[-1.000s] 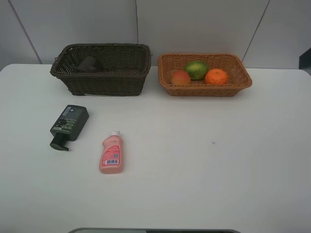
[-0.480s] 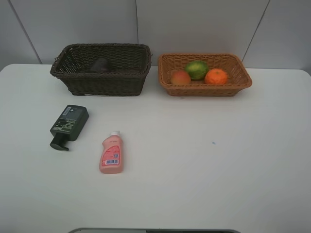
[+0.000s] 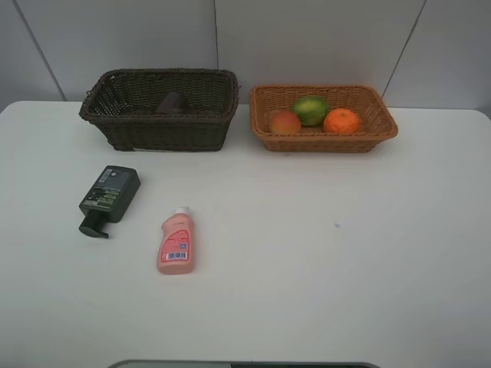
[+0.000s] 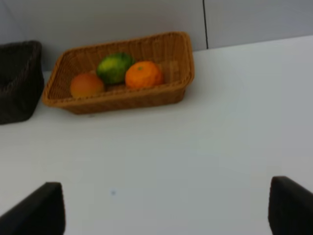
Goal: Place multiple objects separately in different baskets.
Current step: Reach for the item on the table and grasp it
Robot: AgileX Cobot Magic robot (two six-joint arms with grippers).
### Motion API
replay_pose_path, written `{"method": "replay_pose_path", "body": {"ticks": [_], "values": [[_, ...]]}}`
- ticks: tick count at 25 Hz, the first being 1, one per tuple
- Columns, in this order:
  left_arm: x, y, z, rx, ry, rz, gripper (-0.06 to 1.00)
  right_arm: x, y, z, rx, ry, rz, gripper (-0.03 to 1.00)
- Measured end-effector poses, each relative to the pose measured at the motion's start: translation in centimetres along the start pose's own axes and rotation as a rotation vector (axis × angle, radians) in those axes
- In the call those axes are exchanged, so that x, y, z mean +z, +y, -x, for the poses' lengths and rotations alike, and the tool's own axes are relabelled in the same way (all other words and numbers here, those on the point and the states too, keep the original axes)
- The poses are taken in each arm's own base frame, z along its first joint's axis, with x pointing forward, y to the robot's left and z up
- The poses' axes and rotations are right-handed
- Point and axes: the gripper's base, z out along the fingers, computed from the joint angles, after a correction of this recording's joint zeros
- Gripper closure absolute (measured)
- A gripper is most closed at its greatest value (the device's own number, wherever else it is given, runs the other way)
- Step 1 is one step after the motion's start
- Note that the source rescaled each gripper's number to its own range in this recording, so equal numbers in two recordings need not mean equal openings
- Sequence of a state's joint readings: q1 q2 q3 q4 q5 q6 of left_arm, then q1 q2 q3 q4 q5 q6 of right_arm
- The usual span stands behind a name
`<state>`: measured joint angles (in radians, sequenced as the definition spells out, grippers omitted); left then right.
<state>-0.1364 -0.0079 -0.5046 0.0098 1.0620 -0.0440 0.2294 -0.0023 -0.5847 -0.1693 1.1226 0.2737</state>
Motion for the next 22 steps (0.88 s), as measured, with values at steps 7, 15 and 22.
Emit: {"method": "replay_pose_path", "body": {"ticks": [7,15,22], "values": [[0.00,0.00,0.00,0.000,0.000,0.000,0.10,0.84,0.13,-0.54,-0.040,0.013,0.009,0.06],[0.00,0.00,0.00,0.000,0.000,0.000,0.10,1.27,0.32,-0.70,-0.093,0.005,0.028,0.06],[0.00,0.00,0.00,0.000,0.000,0.000,0.10,1.27,0.33,-0.70,-0.122,0.005,0.029,0.06]]}}
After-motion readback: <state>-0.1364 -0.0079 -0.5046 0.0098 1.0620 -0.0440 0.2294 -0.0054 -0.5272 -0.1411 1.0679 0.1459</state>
